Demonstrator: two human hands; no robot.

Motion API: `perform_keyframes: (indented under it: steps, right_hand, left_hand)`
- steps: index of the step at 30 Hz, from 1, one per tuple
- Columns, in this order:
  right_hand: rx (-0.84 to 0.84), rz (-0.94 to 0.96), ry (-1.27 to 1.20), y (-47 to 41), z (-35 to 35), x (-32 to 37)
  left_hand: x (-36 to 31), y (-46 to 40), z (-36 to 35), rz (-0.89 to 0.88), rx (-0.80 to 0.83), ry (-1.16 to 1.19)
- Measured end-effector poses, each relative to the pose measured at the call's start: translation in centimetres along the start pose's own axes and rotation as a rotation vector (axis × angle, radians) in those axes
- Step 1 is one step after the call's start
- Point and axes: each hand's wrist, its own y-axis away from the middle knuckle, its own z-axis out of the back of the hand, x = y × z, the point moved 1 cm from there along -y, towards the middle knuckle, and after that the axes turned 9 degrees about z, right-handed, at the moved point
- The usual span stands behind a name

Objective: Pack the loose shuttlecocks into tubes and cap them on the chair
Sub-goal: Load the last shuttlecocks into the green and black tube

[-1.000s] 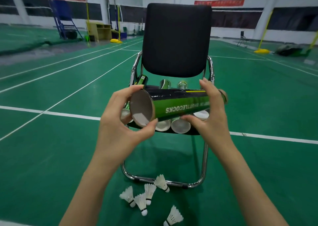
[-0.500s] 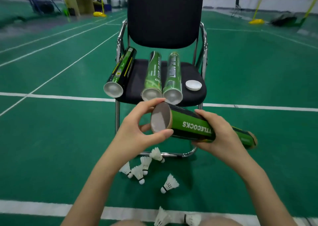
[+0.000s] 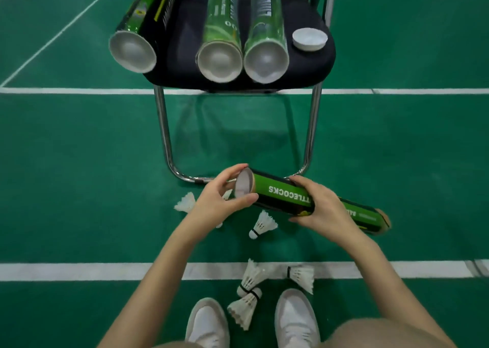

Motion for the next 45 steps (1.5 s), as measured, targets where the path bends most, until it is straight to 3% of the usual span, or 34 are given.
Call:
perform_keyframes:
  steps: [6, 18, 25, 31, 35, 39, 42, 45]
  right_hand:
    - [0.070, -0.123, -0.062, 1.3, -4.0, -4.0]
    - [0.064, -0.217, 0.121, 3.0, -5.3, -8.7]
    - [0.062, -0.319, 0.160, 5.0, -5.4, -10.1]
    - [0.097, -0.301, 0.199, 6.0, -6.5, -9.9]
    - [0.103, -0.308, 0.212, 6.2, -6.7, -10.1]
    - [0.131, -0.296, 0.237, 6.3, -7.3, -10.1]
    - [0.155, -0.288, 0.239, 6.2, -7.8, -9.9]
    - [0.158, -0.269, 0.240, 5.6, -8.3, -9.4]
  left_hand:
    - [5.2, -3.7, -1.6, 0.125, 0.056, -0.021]
    - [13.4, -6.8, -4.5, 0.225, 0.060, -0.062]
    - [15.9, -10.3, -7.3, -0.177, 0.079, -0.962]
    - [16.6, -10.7, -7.6, -0.309, -0.023, -1.101]
    - [16.3, -10.5, -6.2, -0.104, -0.133, -0.937]
    - [15.0, -9.5, -3.6, 0.111, -0.352, -0.563]
    - [14.0, -8.1, -2.5, 0.168, -0.447, -0.346]
    - [13.6, -7.0, -2.3, 0.207, -0.434, -0.195]
